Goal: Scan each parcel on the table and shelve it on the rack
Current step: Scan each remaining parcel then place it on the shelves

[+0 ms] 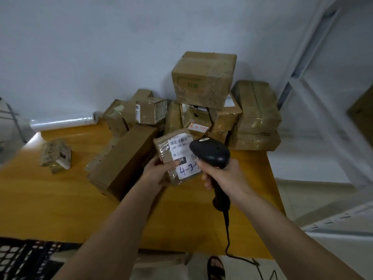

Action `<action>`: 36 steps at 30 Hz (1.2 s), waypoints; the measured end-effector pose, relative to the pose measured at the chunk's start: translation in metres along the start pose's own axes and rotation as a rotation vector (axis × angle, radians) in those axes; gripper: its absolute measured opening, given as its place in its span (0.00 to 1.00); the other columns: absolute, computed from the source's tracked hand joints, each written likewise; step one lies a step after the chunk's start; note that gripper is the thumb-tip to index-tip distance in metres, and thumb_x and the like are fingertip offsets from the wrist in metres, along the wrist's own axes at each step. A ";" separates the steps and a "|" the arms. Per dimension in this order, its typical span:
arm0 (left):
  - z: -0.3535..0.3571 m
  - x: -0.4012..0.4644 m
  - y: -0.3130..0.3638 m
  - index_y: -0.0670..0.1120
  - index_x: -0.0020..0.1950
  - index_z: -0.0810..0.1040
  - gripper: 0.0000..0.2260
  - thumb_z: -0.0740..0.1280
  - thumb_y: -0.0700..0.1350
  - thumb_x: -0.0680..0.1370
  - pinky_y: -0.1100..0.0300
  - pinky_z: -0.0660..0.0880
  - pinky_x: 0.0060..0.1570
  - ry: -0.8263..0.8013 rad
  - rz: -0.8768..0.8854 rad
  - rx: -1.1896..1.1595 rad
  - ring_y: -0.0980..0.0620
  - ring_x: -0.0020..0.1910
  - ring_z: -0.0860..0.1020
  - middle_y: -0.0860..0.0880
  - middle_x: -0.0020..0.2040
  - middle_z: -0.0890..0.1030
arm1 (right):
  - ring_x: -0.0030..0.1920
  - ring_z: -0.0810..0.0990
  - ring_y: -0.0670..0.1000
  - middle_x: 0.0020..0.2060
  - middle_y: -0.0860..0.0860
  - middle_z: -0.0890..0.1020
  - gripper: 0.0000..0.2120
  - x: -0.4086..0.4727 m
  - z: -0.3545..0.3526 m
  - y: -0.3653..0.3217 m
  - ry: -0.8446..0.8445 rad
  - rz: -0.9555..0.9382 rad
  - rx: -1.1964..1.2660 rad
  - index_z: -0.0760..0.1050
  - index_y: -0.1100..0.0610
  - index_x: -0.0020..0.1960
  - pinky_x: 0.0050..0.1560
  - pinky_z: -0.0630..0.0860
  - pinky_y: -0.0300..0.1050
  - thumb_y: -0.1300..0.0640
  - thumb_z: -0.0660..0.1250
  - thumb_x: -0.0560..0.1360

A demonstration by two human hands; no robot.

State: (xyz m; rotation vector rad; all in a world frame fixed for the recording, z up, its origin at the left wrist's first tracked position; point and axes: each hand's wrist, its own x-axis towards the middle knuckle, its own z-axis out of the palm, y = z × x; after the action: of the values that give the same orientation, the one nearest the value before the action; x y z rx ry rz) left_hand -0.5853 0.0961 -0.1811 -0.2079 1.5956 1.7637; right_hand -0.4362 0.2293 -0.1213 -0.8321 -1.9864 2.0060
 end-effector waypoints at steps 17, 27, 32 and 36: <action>-0.013 -0.035 0.028 0.45 0.66 0.73 0.29 0.77 0.34 0.67 0.42 0.81 0.41 -0.002 0.127 0.051 0.39 0.52 0.82 0.42 0.58 0.81 | 0.24 0.75 0.46 0.23 0.47 0.77 0.10 -0.054 0.003 -0.014 0.012 -0.102 -0.117 0.77 0.53 0.36 0.28 0.74 0.38 0.56 0.71 0.76; 0.016 -0.052 0.016 0.43 0.68 0.70 0.32 0.76 0.33 0.66 0.40 0.79 0.46 -0.182 0.019 0.138 0.37 0.56 0.80 0.40 0.60 0.80 | 0.28 0.76 0.47 0.29 0.52 0.80 0.09 -0.082 -0.021 -0.008 0.013 -0.078 0.007 0.79 0.57 0.38 0.32 0.74 0.40 0.54 0.72 0.74; 0.050 -0.068 0.004 0.47 0.75 0.62 0.47 0.79 0.34 0.60 0.38 0.75 0.56 -0.443 -0.076 0.381 0.39 0.61 0.75 0.41 0.63 0.77 | 0.28 0.75 0.50 0.31 0.55 0.79 0.08 -0.104 -0.065 -0.015 -0.105 -0.151 0.104 0.81 0.57 0.39 0.32 0.73 0.43 0.54 0.72 0.74; 0.091 -0.078 -0.008 0.49 0.75 0.60 0.50 0.81 0.37 0.58 0.35 0.71 0.62 -0.583 -0.106 0.510 0.38 0.63 0.74 0.41 0.64 0.77 | 0.26 0.73 0.51 0.29 0.55 0.78 0.17 -0.121 -0.103 -0.018 -0.109 -0.136 0.179 0.78 0.69 0.48 0.29 0.72 0.43 0.55 0.74 0.72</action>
State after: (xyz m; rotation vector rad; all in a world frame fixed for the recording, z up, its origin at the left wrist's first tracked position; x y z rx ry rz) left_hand -0.4926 0.1474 -0.1234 0.4214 1.4917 1.1362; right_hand -0.2880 0.2572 -0.0671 -0.5444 -1.8290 2.1504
